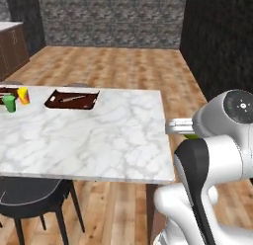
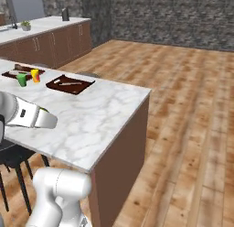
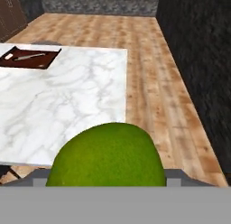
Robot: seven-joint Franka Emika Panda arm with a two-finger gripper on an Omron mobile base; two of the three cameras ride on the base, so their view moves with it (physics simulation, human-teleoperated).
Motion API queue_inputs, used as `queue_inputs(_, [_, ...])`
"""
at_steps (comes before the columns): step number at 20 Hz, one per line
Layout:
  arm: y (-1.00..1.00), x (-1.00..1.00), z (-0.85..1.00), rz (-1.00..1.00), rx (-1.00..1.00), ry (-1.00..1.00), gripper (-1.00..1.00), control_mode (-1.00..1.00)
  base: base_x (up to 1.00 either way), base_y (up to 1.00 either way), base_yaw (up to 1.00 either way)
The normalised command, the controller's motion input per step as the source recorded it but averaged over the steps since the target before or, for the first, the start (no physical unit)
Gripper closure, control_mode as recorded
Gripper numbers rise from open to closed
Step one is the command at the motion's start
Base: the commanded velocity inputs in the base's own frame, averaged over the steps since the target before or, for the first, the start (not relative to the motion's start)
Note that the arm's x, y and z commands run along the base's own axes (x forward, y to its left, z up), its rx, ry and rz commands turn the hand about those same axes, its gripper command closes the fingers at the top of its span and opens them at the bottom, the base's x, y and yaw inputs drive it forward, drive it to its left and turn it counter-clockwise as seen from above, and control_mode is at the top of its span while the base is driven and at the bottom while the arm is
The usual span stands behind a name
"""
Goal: Gather the mushroom and lime from the fridge and place them on a tray on the dining counter. Then gather the chicken drumsticks from the fridge and place them on the other tray.
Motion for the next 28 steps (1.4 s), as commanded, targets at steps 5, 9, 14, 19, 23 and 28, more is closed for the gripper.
queue_inputs(5, [0.0, 0.0, 0.0, 0.0, 0.0, 0.0, 1.0, 1.0, 0.55, -1.0, 0.0])
queue_inputs(9, [0.0, 0.0, 0.0, 0.0, 0.0, 0.0, 1.0, 1.0, 0.54, -1.0, 0.0])
queue_inputs(14, [0.0, 0.0, 0.0, 0.0, 0.0, 0.0, 1.0, 1.0, 0.62, -1.0, 0.0])
queue_inputs(19, [0.0, 0.0, 0.0, 0.0, 0.0, 0.0, 1.0, 1.0, 0.69, -1.0, 0.0])
queue_inputs(23, [0.0, 0.0, 0.0, 0.0, 0.0, 0.0, 1.0, 1.0, 0.83, -1.0, 0.01])
queue_inputs(28, [0.0, 0.0, 0.0, 0.0, 0.0, 0.0, 1.0, 1.0, 0.97, -1.0, 0.02])
